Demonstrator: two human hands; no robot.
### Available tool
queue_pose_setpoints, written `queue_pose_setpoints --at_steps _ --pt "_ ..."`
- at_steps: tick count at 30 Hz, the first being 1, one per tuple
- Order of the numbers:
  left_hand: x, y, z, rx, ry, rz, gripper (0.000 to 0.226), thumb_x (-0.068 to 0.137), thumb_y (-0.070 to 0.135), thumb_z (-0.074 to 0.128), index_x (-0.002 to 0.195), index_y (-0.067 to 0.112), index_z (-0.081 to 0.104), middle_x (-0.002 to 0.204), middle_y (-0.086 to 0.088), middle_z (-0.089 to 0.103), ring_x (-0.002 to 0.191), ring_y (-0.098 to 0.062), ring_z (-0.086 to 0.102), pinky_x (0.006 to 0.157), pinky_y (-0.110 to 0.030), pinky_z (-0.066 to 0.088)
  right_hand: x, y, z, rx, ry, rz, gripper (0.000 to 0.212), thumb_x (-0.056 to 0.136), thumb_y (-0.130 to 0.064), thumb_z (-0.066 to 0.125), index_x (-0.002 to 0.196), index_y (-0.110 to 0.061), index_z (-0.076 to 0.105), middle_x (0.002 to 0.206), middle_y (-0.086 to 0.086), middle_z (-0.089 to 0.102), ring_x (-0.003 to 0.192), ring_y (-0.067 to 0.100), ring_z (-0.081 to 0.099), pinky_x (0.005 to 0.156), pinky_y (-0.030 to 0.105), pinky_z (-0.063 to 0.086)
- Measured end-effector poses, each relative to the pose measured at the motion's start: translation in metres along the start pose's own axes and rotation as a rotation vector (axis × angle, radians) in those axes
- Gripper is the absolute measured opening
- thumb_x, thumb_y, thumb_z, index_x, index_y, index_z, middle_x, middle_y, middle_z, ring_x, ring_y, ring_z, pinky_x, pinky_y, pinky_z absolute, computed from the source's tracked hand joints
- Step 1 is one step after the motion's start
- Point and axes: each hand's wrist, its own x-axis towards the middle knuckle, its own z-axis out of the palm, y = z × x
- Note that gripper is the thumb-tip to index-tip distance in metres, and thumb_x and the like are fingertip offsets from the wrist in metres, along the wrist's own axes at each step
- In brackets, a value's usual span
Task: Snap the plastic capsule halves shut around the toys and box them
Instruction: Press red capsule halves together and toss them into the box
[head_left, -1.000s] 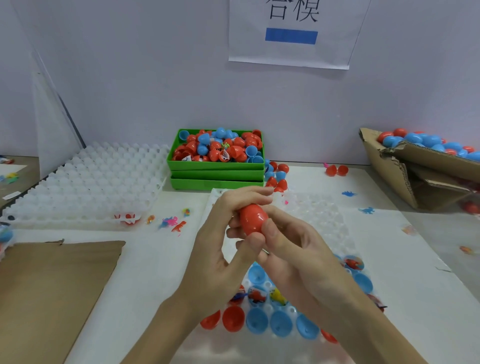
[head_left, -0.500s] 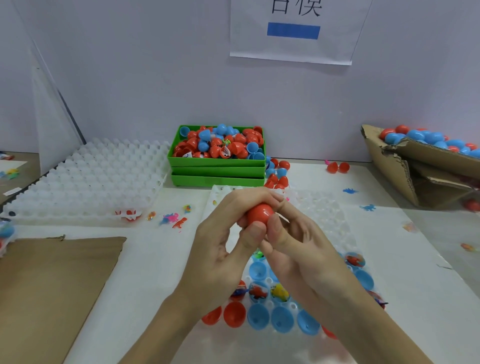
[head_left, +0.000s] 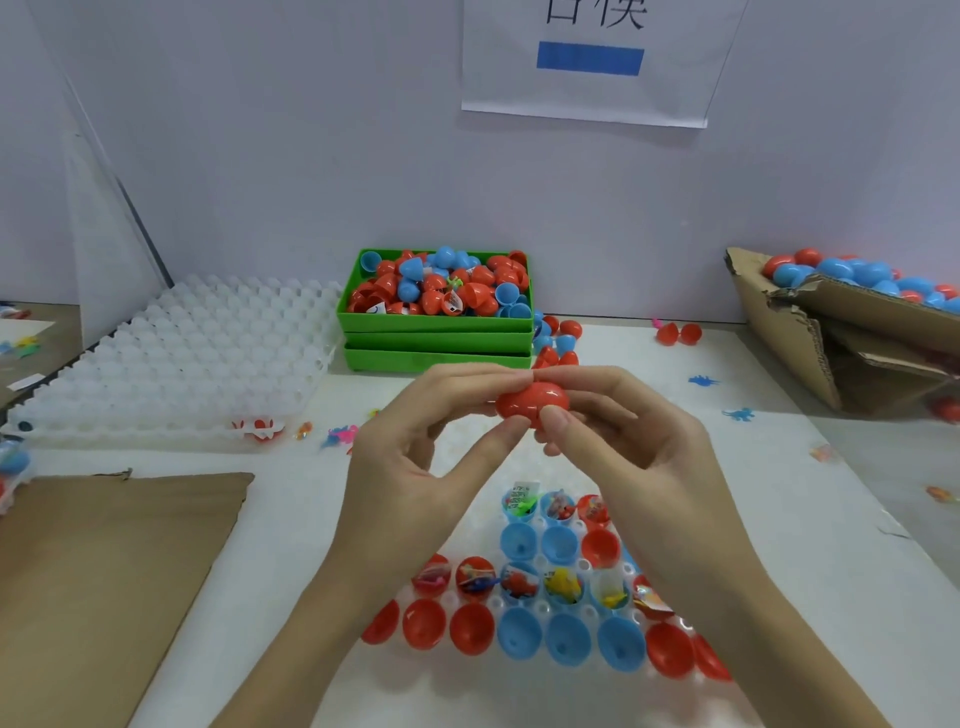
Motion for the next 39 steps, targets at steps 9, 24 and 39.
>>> queue_pose_setpoints --at_steps 9,24,39 --pt "-0.001 0.005 0.001 -0.046 0.009 0.030 0.028 0.094 0.009 0.073 0.121 0.013 0.072 0.116 -0.001 0.072 0.114 -0.025 0.070 0.093 -0.024 0.058 -0.002 -0.008 0.001 -0.051 0.024 -0.032 0.025 0.093 -0.025 0.065 0.112 -0.013 0.075 0.087 -0.003 0.079 0.081 0.012 0.075 0.076 0.017 0.058" --pt "-0.003 0.008 0.003 -0.089 0.058 -0.008 0.031 0.090 0.013 0.074 0.120 0.014 0.074 0.117 0.008 0.074 0.110 -0.018 0.073 0.088 -0.020 0.060 -0.003 -0.008 0.006 -0.031 0.049 -0.024 0.027 0.086 -0.022 0.072 0.111 -0.013 0.074 0.094 -0.006 0.079 0.088 0.013 0.077 0.075 0.015 0.058" --pt "-0.011 0.005 0.014 0.027 -0.002 0.016 0.054 0.095 0.013 0.073 0.147 0.015 0.058 0.133 0.005 0.069 0.127 -0.023 0.064 0.105 -0.025 0.052 -0.003 -0.005 0.000 0.064 0.088 0.086 0.023 0.084 -0.030 0.080 0.107 -0.028 0.079 0.102 -0.003 0.080 0.098 0.016 0.077 0.083 0.012 0.055"
